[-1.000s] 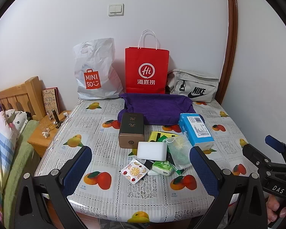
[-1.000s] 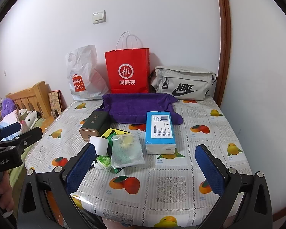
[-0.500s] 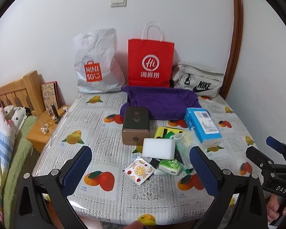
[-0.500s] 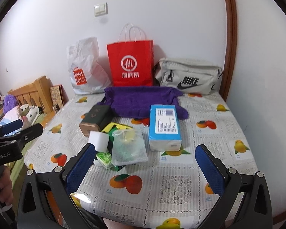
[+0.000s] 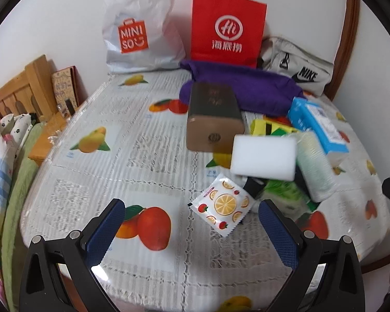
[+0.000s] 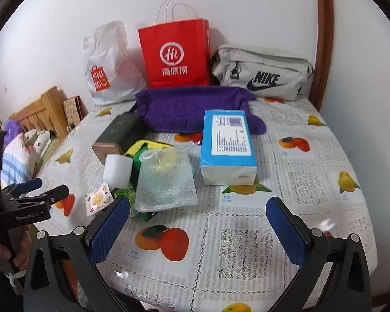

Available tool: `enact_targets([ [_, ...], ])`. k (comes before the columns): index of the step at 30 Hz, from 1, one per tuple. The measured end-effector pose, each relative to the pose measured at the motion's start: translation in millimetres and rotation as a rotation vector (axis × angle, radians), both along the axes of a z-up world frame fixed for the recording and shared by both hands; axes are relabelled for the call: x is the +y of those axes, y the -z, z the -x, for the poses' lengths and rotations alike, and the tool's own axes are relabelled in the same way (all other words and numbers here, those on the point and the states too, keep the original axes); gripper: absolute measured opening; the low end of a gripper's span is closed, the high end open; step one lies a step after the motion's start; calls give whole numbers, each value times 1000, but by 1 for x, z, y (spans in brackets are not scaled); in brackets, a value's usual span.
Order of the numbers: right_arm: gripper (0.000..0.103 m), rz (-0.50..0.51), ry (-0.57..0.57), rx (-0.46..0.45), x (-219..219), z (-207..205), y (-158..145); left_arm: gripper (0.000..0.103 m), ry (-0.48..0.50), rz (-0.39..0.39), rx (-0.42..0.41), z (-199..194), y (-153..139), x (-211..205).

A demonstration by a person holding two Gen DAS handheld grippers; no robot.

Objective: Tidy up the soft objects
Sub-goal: 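Grasp the orange-print sachet with the left gripper while the right tool approaches the mesh bag, then grasp the clear mesh soap bag with the right gripper while the left holds the sachet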

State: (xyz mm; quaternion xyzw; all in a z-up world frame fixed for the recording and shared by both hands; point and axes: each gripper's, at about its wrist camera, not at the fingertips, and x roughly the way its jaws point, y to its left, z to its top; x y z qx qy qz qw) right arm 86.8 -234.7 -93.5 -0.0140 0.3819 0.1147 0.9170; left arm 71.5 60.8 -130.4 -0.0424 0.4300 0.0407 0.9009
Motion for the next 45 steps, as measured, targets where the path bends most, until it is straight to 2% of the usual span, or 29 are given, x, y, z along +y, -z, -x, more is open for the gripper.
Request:
enact_targets([
  [7,103,-11,4,25,0,-17,20,102,93,8,48,-23,36,-5],
  [13,103,-78,-7,33,-4,-28,27,98,158,76,65,-37,51,-8],
  [19,103,-44,-20,69,4,-39,42,95,216,-19,57,-43,66,-24],
  [22,103,-44,-29,70,6,-42,46,79,228,2,24,-41,64,-22],
  [23,103,-45,-31,70,6,-43,47,68,232,6,19,-41,63,-21],
  [25,103,-49,-35,76,8,-46,49,59,240,11,15,-42,61,-20],
  [27,102,-49,-40,70,10,-48,50,45,254,13,4,-41,60,-18],
  [31,101,-42,-59,62,13,-49,50,39,241,29,-3,-41,58,-10],
  [33,101,-38,-68,68,17,-51,51,28,237,40,-8,-40,56,-6],
  [38,101,-43,-83,77,25,-56,56,21,210,22,-11,-42,54,4],
  [45,99,-14,-105,91,43,-67,67,19,157,28,-21,-45,55,18],
])
